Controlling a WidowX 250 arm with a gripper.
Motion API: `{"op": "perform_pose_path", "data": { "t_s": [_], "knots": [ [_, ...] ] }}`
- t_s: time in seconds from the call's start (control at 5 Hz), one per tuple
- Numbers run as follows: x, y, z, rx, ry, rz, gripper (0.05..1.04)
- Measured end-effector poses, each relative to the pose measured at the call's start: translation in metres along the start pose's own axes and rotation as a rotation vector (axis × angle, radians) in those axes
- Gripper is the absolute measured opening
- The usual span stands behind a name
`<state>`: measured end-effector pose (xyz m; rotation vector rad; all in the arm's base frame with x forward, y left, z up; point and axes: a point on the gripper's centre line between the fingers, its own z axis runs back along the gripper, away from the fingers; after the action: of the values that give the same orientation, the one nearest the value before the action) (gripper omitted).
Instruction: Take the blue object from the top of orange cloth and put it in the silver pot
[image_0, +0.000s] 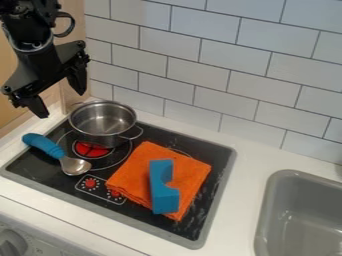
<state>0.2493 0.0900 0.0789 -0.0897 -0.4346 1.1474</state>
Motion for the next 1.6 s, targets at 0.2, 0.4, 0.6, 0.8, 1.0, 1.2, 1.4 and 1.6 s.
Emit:
{"op": "perform_pose_path", "data": {
  "t_s": [0.2,0.4,0.6,0.8,1.0,1.2,1.4,1.6],
  "knots": [
    [-0.010,0.011,-0.006,0.033,0.027,0.004,0.999],
    [-0.026,0.002,-0.005,0.057,0.030,-0.066,0.999],
    [-0.038,-0.015,-0.002,0.025,0.042,-0.121,0.999],
    [-0.054,-0.028,-0.002,-0.023,0.091,-0.203,0.999],
    [-0.068,-0.036,-0.010,-0.038,0.180,-0.327,0.999],
    [-0.091,-0.041,-0.015,-0.030,0.243,-0.445,0.999],
    [-0.113,-0.046,-0.019,-0.025,0.282,-0.523,0.999],
    [-0.124,-0.049,-0.017,-0.032,0.294,-0.561,0.999]
  ]
}}
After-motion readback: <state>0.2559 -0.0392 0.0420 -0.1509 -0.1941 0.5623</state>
